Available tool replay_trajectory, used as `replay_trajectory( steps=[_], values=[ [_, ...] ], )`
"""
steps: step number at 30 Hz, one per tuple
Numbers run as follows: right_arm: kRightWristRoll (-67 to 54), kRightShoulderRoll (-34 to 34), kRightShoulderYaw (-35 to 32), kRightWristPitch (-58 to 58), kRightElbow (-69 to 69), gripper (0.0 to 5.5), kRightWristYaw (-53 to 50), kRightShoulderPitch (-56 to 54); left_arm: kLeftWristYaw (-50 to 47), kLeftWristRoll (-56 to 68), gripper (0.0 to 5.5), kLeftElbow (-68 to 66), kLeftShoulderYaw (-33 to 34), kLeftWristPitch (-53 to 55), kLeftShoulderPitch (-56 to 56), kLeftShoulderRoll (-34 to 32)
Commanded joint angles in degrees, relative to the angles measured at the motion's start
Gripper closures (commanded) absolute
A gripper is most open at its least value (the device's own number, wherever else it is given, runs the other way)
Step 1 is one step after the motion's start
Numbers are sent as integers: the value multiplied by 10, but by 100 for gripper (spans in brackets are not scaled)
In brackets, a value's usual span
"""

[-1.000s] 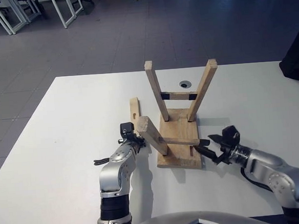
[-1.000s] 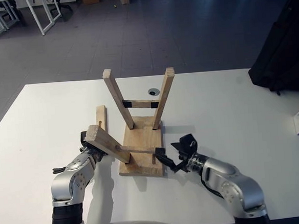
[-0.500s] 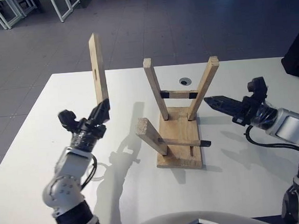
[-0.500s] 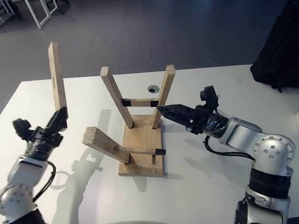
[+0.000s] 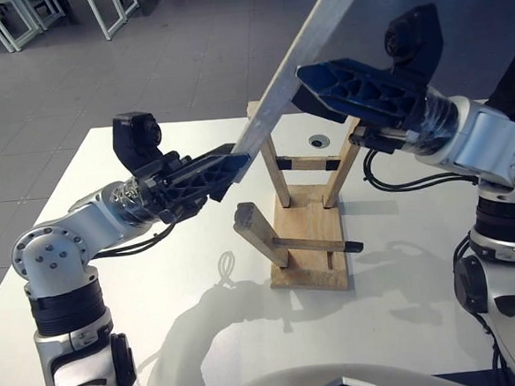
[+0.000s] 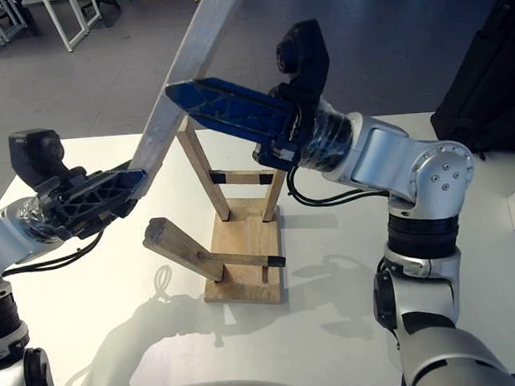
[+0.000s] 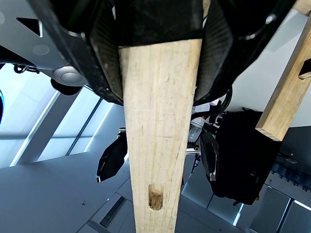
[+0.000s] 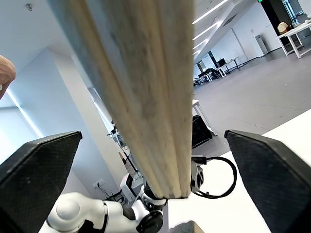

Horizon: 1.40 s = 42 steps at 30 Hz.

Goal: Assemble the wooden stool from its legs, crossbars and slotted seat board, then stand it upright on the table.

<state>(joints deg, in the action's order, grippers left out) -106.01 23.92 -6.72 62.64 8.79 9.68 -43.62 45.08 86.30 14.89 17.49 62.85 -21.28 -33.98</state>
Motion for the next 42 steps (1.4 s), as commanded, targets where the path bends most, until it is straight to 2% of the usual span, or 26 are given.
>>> replay_trajectory(
  steps=[1, 15, 19, 20, 22, 28, 30, 32, 34, 37, 39, 42],
  values=[
    [-24, -5, 13, -25, -4, 70, -28, -13, 25, -28, 343, 1, -18, -1, 1, -19],
    [-8, 5, 23, -44, 2, 320, -26, -1, 74, -89, 343, -17, -20, -15, 6, -36],
    [4, 3, 16, -50, -4, 325, -17, -8, 71, -71, 343, -38, -13, -2, -6, -32],
    [9, 6, 11, -52, -6, 326, -17, -10, 72, -60, 306, -44, -9, 2, -10, -32],
    [12, 22, -4, -54, -14, 338, -21, -12, 76, -54, 277, -49, -2, 3, -12, -39],
    [-9, 146, -110, -51, -19, 346, -40, 40, 62, -115, 179, -53, 31, -41, 29, -63],
    [-10, 191, -130, -30, -7, 346, -37, 88, 30, -135, 174, -12, 52, -65, 78, -49],
    [22, 224, -144, -9, 13, 346, 5, 139, 0, -155, 174, 38, 66, -97, 137, -24],
    [133, 234, -157, -48, 57, 346, 112, 217, -50, -206, 174, 76, 58, -148, 187, 20],
    [366, 275, -86, -169, 81, 346, 332, 348, -94, -272, 174, 97, 28, -196, 243, 62],
    [476, 291, -35, -255, 63, 346, 452, 399, -102, -289, 174, 101, 14, -210, 257, 75],
    [593, 276, 3, -388, 36, 346, 554, 425, -108, -310, 174, 95, -2, -221, 260, 79]
  ],
)
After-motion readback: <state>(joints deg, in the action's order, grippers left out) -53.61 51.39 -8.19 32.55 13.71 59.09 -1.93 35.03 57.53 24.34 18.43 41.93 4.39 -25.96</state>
